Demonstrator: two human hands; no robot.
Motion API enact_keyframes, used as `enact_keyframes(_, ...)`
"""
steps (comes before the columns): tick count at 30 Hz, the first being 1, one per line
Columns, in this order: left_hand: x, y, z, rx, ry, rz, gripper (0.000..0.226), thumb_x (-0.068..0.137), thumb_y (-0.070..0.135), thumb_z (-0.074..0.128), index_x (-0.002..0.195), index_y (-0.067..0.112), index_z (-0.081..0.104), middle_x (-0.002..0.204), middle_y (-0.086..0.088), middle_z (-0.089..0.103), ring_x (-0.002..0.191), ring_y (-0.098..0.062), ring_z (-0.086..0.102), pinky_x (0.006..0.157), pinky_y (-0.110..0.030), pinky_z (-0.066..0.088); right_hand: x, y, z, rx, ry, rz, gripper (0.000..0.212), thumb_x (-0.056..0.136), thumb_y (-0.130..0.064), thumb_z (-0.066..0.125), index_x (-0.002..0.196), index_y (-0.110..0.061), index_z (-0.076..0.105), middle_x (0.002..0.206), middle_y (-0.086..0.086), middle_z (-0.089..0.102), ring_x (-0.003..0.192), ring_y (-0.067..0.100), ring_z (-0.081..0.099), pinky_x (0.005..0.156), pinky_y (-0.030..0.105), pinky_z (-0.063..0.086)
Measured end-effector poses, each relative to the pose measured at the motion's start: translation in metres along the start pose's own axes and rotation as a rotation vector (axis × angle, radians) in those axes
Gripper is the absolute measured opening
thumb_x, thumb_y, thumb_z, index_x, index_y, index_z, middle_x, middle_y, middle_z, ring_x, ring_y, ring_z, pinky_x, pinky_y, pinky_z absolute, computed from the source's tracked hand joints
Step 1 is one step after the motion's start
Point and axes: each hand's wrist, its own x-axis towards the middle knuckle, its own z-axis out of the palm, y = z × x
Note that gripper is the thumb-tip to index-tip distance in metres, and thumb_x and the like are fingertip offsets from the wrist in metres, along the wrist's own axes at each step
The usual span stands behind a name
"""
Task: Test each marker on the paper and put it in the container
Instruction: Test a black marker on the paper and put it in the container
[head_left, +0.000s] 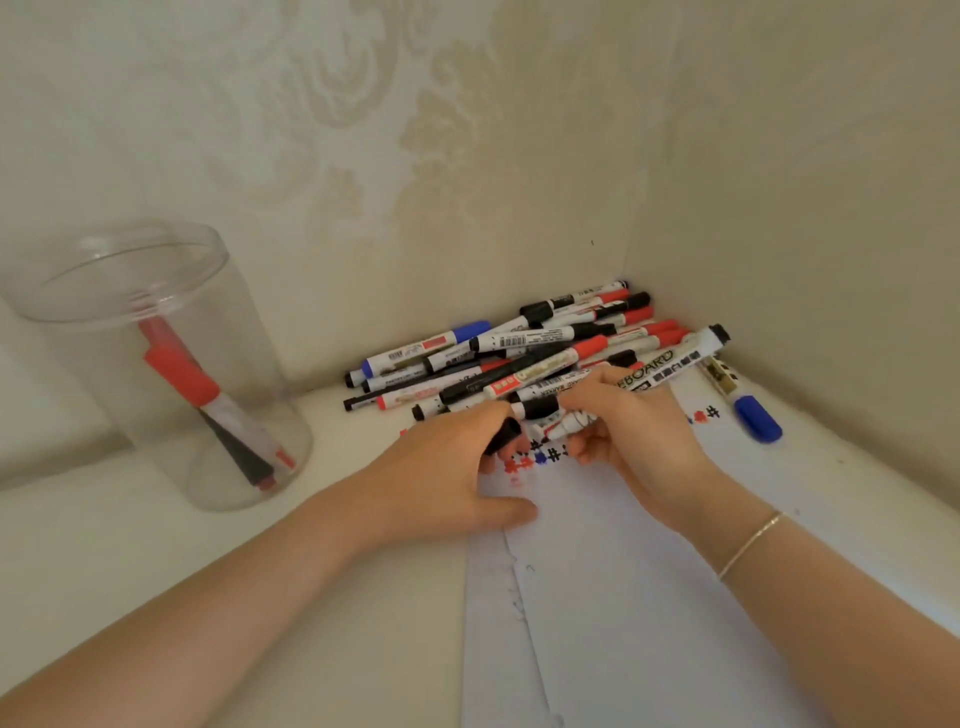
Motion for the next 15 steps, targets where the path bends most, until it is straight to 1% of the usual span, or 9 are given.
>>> enact_keyframes(3, -0.003, -0.004, 0.005, 0.001, 0.044, 0.032, 0.056, 0.069, 0.062, 0.067, 0.103, 0.02, 0.052, 0.089, 0.01, 0.054, 0.083, -0.01, 0.052, 0.075, -0.037, 0.047, 0.001, 0.01, 0.011, -0.126, 0.137, -0.054, 0.032, 0.08, 0.0, 0.055, 0.051, -0.009, 0.049, 0.043, 0.006, 0.056, 0.032, 0.015, 0.045, 0.036, 0.018, 0.035)
enact_keyframes(4, -0.004, -0.005, 0.007, -0.012, 0.047, 0.033, 0.057, 0.068, 0.062, 0.066, 0.104, 0.02, 0.053, 0.089, 0.01, 0.053, 0.083, -0.01, 0.051, 0.075, -0.037, 0.046, 0.001, 0.012, 0.014, -0.172, 0.17, -0.069, 0.032, 0.079, -0.001, 0.055, 0.049, -0.009, 0.049, 0.044, 0.01, 0.056, 0.03, 0.013, 0.044, 0.035, 0.015, 0.034)
enact_keyframes(6, -0.004, -0.007, 0.008, -0.028, 0.053, 0.042, 0.058, 0.066, 0.064, 0.061, 0.104, 0.021, 0.053, 0.087, 0.01, 0.053, 0.083, -0.011, 0.052, 0.075, -0.037, 0.046, 0.002, 0.016, 0.017, -0.244, 0.209, -0.097, 0.024, 0.077, -0.004, 0.055, 0.054, 0.0, 0.051, 0.056, 0.024, 0.061, 0.034, 0.013, 0.042, 0.035, 0.014, 0.035)
enact_keyframes(7, -0.004, -0.007, 0.009, -0.026, 0.06, 0.053, 0.06, 0.065, 0.067, 0.057, 0.104, 0.021, 0.053, 0.086, 0.011, 0.052, 0.082, -0.011, 0.051, 0.074, -0.036, 0.046, 0.002, 0.018, 0.017, -0.286, 0.235, -0.112, 0.02, 0.076, -0.005, 0.055, 0.06, 0.006, 0.054, 0.064, 0.028, 0.063, 0.039, 0.014, 0.044, 0.037, 0.015, 0.036)
enact_keyframes(8, -0.004, -0.008, 0.009, -0.018, 0.066, 0.064, 0.062, 0.065, 0.069, 0.053, 0.104, 0.022, 0.052, 0.086, 0.011, 0.052, 0.081, -0.01, 0.051, 0.074, -0.036, 0.045, 0.002, 0.019, 0.017, -0.328, 0.262, -0.129, 0.019, 0.075, -0.006, 0.055, 0.064, 0.009, 0.054, 0.066, 0.029, 0.062, 0.045, 0.015, 0.044, 0.041, 0.018, 0.036)
enact_keyframes(10, -0.004, -0.011, 0.011, 0.006, 0.078, 0.083, 0.062, 0.064, 0.071, 0.047, 0.104, 0.023, 0.052, 0.086, 0.012, 0.052, 0.081, -0.01, 0.05, 0.073, -0.034, 0.044, 0.003, 0.021, 0.016, -0.386, 0.287, -0.149, 0.022, 0.075, -0.008, 0.056, 0.065, 0.011, 0.052, 0.059, 0.024, 0.056, 0.05, 0.017, 0.041, 0.045, 0.022, 0.035)
enact_keyframes(13, -0.005, -0.011, 0.013, 0.045, 0.094, 0.119, 0.058, 0.067, 0.068, 0.046, 0.102, 0.022, 0.052, 0.088, 0.012, 0.052, 0.079, -0.007, 0.047, 0.073, -0.029, 0.039, 0.003, 0.021, 0.015, -0.407, 0.298, -0.145, 0.021, 0.074, -0.008, 0.058, 0.06, 0.005, 0.05, 0.049, 0.007, 0.05, 0.044, 0.012, 0.036, 0.041, 0.02, 0.031)
enact_keyframes(15, -0.004, -0.011, 0.013, 0.055, 0.101, 0.134, 0.055, 0.068, 0.066, 0.047, 0.101, 0.022, 0.052, 0.087, 0.012, 0.051, 0.078, -0.007, 0.044, 0.073, -0.028, 0.037, 0.002, 0.02, 0.016, -0.421, 0.299, -0.156, 0.023, 0.074, -0.008, 0.059, 0.06, 0.008, 0.05, 0.046, 0.003, 0.049, 0.042, 0.012, 0.035, 0.041, 0.02, 0.032)
